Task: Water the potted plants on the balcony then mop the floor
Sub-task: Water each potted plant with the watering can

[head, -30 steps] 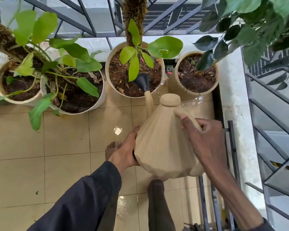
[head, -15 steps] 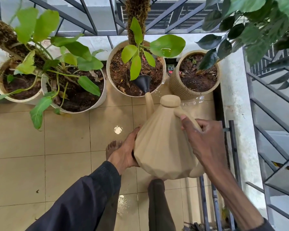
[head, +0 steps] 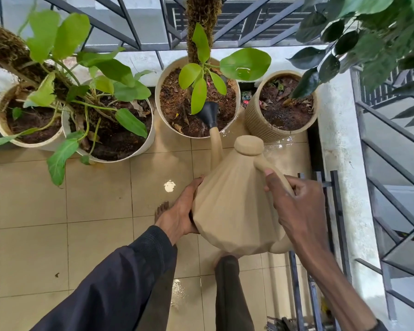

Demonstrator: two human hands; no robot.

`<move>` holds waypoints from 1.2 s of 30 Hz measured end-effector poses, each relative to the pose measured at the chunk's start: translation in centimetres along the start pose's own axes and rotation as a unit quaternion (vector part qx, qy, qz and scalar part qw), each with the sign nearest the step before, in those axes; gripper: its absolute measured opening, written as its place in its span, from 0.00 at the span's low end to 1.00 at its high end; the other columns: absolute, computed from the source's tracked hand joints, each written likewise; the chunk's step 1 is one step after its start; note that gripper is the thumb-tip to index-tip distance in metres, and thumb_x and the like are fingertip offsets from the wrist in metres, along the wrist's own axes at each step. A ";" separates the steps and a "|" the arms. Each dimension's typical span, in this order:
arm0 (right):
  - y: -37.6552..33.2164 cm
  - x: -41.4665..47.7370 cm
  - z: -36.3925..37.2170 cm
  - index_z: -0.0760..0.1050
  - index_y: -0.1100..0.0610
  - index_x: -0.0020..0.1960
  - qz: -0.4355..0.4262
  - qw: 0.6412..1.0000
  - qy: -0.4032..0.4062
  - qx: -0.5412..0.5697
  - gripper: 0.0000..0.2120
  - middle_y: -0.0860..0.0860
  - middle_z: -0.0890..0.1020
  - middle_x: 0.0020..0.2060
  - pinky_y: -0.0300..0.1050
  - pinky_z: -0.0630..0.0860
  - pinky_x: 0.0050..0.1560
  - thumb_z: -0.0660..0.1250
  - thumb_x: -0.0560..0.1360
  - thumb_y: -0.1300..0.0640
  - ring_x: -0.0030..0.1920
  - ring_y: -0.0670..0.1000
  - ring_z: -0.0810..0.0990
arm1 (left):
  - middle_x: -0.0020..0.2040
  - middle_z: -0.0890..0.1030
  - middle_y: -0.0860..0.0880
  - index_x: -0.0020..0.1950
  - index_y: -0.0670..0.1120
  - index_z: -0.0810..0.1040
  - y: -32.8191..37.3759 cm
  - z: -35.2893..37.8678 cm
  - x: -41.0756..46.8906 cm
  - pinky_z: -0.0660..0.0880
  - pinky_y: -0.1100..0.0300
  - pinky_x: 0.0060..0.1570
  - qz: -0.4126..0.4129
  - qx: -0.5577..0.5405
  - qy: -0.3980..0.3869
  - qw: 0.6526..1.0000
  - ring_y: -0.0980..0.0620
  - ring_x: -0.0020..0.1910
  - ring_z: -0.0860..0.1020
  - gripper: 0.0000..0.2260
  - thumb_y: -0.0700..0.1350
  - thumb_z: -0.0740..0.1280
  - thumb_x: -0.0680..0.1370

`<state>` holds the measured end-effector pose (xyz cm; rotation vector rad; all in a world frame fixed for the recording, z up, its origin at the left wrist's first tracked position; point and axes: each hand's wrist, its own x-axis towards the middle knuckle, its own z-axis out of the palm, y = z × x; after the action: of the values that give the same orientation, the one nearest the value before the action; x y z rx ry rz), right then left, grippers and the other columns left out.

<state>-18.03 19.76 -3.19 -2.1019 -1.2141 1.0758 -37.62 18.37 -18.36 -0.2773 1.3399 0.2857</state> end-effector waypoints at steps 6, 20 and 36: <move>1.3 -1.1 0.5 0.78 0.67 0.34 0.027 0.998 0.028 0.046 0.31 0.62 0.71 0.24 0.48 0.68 0.34 0.68 0.74 0.37 0.26 0.52 0.68 | 0.43 0.88 0.44 0.51 0.50 0.86 1.4 -0.4 -0.4 0.82 0.48 0.38 0.028 0.013 0.005 1.000 0.44 0.40 0.86 0.24 0.66 0.77 0.63; 2.4 -4.0 2.7 0.82 0.53 0.33 0.084 0.984 0.102 0.121 0.18 0.46 0.73 0.20 0.48 0.69 0.35 0.69 0.72 0.39 0.25 0.51 0.68 | 0.57 0.86 0.42 0.62 0.50 0.84 3.3 -1.9 -1.8 0.80 0.50 0.51 0.069 0.044 -0.002 0.997 0.42 0.54 0.83 0.26 0.63 0.75 0.70; 5.8 -3.2 2.4 0.80 0.57 0.30 0.086 0.979 0.108 0.149 0.19 0.48 0.72 0.20 0.50 0.68 0.36 0.71 0.72 0.44 0.25 0.53 0.67 | 0.49 0.88 0.45 0.60 0.53 0.84 1.1 -1.1 0.5 0.81 0.50 0.44 0.084 0.049 -0.012 0.995 0.45 0.46 0.85 0.24 0.64 0.73 0.70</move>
<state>-18.14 14.16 -7.49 -2.0501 -0.7292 1.0009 -38.93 19.03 -19.10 -0.0778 1.3519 0.3614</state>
